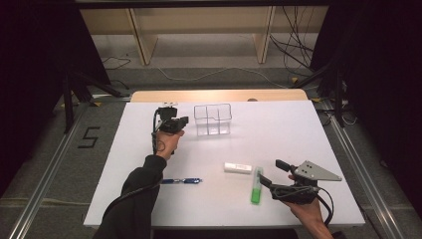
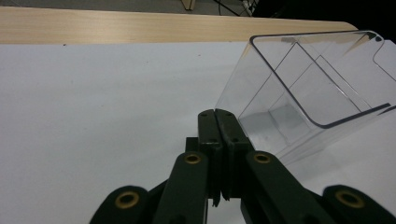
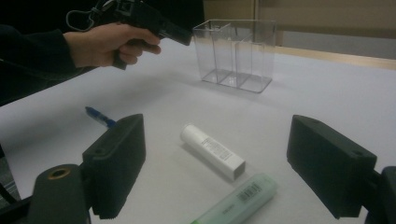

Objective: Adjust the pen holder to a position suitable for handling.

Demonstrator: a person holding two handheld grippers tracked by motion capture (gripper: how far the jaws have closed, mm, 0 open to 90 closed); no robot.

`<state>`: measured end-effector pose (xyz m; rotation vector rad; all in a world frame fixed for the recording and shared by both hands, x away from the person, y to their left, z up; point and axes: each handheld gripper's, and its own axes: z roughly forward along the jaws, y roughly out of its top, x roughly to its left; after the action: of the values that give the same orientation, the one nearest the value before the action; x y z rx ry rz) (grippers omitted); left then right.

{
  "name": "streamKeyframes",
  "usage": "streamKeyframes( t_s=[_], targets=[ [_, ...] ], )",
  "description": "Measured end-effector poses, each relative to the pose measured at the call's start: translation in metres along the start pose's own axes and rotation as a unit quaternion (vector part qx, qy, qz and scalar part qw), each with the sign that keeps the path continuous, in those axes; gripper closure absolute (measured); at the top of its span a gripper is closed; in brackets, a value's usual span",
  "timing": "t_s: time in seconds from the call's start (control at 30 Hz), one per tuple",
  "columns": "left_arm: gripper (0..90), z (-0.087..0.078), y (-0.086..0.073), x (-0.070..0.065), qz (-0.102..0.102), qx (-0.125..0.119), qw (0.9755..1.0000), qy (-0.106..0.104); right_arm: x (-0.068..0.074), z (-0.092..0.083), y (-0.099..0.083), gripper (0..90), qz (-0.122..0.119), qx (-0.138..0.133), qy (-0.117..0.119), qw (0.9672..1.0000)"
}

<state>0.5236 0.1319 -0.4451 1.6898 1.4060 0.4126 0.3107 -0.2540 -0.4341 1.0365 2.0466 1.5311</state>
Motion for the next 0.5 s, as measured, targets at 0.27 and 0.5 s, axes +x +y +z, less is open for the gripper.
streamKeyframes(
  t_s=[0.27,0.5],
  targets=[
    [82.0,-0.015,-0.002,0.004,0.008,0.012,0.9996,-0.024,0.001,-0.001,0.000,20.5,-0.001,0.002,-0.002,1.0000],
    [57.2,-0.033,0.001,0.004,0.029,0.038,0.9979,-0.045,0.001,-0.001,0.000,20.5,-0.002,0.002,-0.001,1.0000]
  ],
)
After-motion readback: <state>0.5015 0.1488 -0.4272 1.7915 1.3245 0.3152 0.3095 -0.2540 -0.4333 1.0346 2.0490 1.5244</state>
